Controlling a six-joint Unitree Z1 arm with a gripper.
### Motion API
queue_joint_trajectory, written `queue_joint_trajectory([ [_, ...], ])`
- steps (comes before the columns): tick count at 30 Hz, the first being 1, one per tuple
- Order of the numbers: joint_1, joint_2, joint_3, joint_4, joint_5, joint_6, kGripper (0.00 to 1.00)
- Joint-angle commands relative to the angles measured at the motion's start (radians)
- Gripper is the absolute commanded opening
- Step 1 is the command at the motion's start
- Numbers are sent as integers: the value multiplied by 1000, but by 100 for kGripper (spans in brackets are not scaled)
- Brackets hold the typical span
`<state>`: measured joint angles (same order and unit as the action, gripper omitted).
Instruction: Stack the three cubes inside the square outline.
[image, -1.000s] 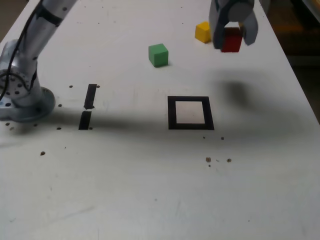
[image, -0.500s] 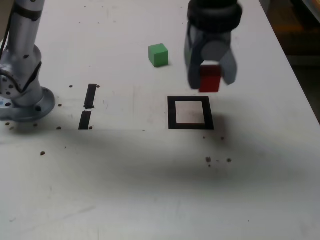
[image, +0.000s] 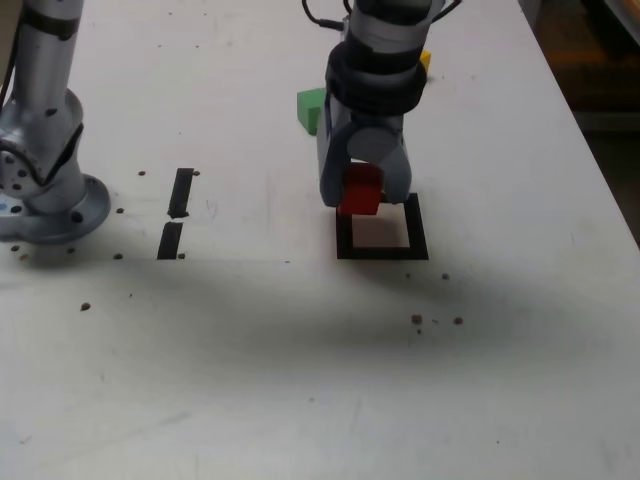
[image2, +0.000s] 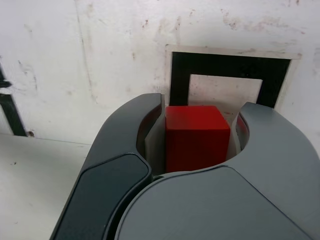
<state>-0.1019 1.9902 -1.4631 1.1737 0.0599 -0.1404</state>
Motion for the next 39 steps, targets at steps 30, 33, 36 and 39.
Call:
queue_joint_trajectory([
  [30,-10,24,87,-159,11,-73,56],
  [33,-10,15,85,-159,8,-73,76],
  [36,-10,1,75,-151,5,-73,84],
  [39,-10,-15,64,-140,4,-73,87],
])
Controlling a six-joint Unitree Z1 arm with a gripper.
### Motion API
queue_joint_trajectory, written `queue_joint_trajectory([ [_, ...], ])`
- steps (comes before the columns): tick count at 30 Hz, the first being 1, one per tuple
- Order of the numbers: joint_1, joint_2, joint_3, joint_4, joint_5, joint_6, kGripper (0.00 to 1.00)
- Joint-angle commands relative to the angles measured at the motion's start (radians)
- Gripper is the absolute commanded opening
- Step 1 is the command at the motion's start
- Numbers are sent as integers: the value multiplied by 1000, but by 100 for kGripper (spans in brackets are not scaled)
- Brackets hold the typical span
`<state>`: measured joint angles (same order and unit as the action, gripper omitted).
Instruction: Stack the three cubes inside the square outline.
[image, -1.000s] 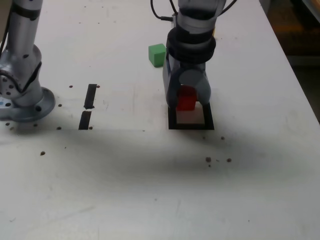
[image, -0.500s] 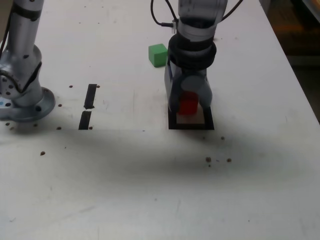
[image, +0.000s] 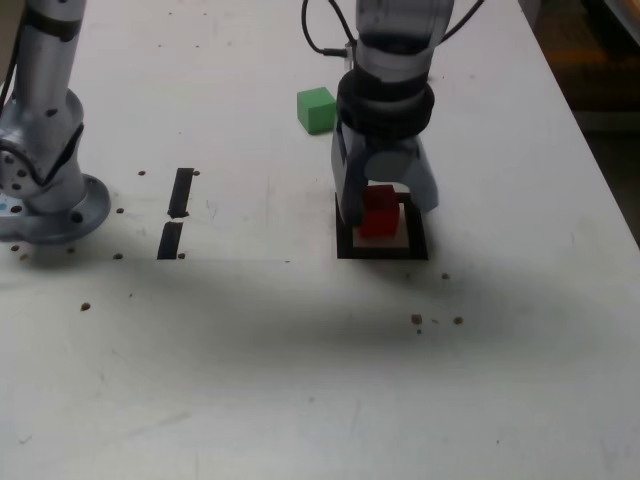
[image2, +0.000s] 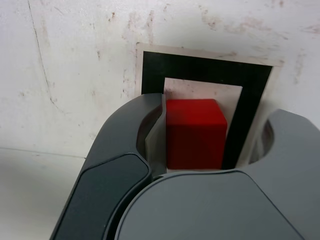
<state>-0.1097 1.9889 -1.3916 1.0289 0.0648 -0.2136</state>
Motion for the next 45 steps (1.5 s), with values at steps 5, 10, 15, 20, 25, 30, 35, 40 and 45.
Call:
queue_joint_trajectory([
  [5,10,-51,-53,72,23,2,89],
  [10,108,-67,-203,220,99,77,89],
  [15,270,-27,-359,282,128,201,89],
  [20,421,60,-522,321,131,275,89],
  [25,522,146,-623,340,120,288,89],
  [30,594,223,-661,341,110,276,89],
  [35,622,301,-704,341,105,261,88],
  [40,625,363,-755,341,101,247,85],
  [45,631,408,-791,341,96,239,83],
])
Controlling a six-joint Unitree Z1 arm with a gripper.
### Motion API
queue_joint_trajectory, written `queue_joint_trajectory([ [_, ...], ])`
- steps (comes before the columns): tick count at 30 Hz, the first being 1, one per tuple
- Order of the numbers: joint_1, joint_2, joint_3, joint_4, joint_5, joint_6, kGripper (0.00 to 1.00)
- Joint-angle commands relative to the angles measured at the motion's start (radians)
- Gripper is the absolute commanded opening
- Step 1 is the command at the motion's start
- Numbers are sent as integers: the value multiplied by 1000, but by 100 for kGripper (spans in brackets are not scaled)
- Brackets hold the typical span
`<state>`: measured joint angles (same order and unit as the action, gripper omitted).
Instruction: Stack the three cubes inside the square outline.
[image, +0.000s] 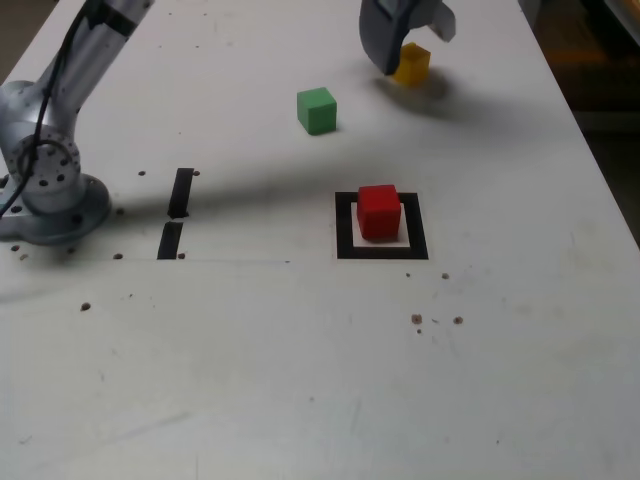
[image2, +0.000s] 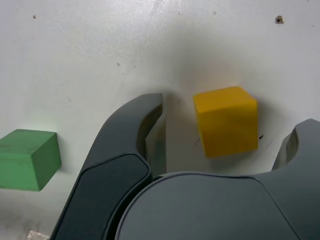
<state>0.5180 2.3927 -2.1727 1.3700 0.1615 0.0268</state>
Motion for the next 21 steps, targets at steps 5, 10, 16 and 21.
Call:
queue_joint_trajectory([
  [5,10,35,-30,0,-2,-2,80],
  [10,11,45,-39,2,-2,-4,69],
  [16,11,51,-50,-7,0,-11,52],
  [21,11,54,-63,-8,10,-11,40],
])
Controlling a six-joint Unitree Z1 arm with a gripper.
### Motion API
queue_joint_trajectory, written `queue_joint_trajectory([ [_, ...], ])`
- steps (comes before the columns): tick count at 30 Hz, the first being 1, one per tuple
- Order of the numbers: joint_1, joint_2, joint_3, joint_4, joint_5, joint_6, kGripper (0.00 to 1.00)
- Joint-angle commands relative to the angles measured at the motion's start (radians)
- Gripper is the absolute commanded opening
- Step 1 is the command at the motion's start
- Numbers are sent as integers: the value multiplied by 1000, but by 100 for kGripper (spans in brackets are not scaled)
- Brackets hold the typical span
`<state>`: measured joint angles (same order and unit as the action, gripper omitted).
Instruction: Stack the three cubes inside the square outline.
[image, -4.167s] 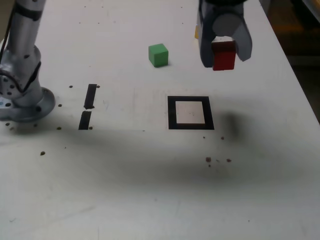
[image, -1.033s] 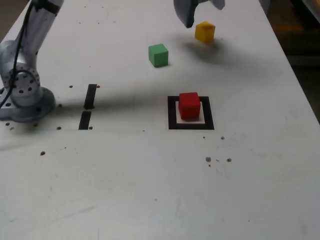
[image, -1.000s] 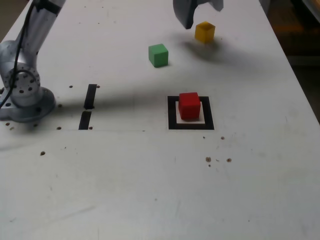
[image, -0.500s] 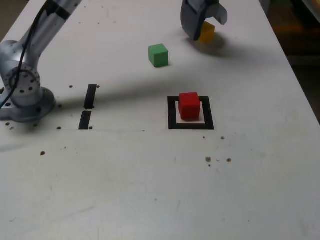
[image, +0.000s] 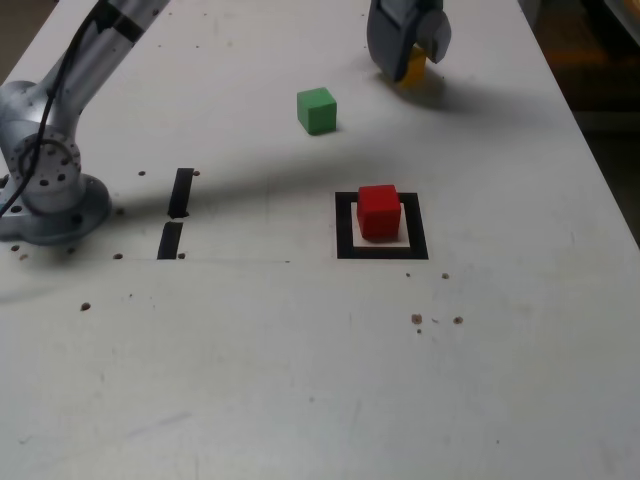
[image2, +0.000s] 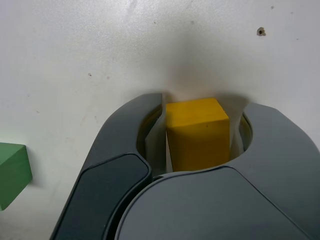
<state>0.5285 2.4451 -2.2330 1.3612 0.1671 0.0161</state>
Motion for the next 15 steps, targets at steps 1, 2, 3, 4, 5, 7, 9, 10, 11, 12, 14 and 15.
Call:
queue_joint_trajectory([
  [1,0,0,-4,1,7,-1,36],
  [2,0,0,-5,2,9,-1,33],
  [3,0,-1,-6,2,10,-1,31],
  [4,-1,-2,-7,3,10,-1,29],
  [5,-2,-3,-6,4,10,-1,27],
  [7,-5,-4,-6,6,10,-1,24],
  [9,-11,-9,-5,10,10,-1,21],
  [10,-15,-14,-5,13,11,-1,20],
  [11,-20,-20,-5,19,12,-1,20],
  [12,-26,-28,-6,26,14,-1,19],
  [14,-41,-50,-8,45,16,0,18],
  [15,-51,-64,-10,56,18,2,18],
])
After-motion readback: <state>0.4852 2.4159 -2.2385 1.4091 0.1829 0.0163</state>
